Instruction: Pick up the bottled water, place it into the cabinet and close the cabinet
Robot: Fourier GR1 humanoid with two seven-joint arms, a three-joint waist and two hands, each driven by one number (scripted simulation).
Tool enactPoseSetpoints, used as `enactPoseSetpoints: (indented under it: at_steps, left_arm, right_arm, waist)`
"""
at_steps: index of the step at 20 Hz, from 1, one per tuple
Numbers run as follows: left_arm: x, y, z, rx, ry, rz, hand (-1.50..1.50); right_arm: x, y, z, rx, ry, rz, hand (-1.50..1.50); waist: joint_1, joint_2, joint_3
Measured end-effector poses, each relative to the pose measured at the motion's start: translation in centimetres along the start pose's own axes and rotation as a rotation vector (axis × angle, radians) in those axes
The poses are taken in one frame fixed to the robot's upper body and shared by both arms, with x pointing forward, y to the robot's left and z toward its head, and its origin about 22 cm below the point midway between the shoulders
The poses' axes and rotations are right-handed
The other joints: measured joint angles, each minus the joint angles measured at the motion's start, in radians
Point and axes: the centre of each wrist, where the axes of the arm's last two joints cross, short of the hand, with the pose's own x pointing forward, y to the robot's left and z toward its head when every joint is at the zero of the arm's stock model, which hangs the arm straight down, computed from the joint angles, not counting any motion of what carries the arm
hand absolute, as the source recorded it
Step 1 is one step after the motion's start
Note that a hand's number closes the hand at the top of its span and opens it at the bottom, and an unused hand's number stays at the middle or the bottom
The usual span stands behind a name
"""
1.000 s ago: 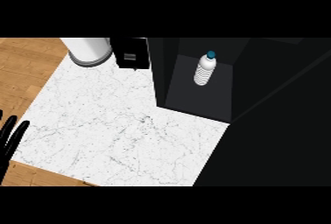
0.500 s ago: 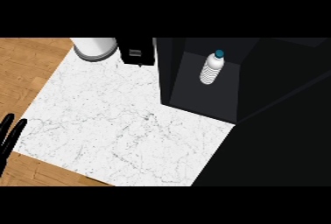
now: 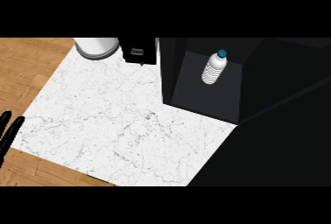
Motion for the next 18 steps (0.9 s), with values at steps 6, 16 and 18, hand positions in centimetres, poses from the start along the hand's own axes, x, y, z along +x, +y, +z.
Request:
enactPoseSetpoints:
  at_steps: [6, 16, 18]
  left_arm:
    - [0.0, 0.4, 0.1, 0.006, 0.004, -0.004, -1.50]
    - [0.0, 0.8, 0.0, 0.013, 0.006, 0.001, -1.50]
    - [0.0, 0.9, 0.1, 0.013, 0.009, 0.002, -1.50]
  right_arm:
    - [0.3, -1.1, -0.8, 0.009, 0.019, 0.067, 1.50]
    - [-1.6, -4.3, -4.2, -0.042, 0.101, 0.098, 1.50]
    - [-2.1, -5.0, -5.2, -0.056, 0.123, 0.091, 1.50]
  waist:
    - [-0.002, -0.005, 0.001]
    - [-0.013, -0.012, 0.005]
    - [-0.011, -0.011, 0.007]
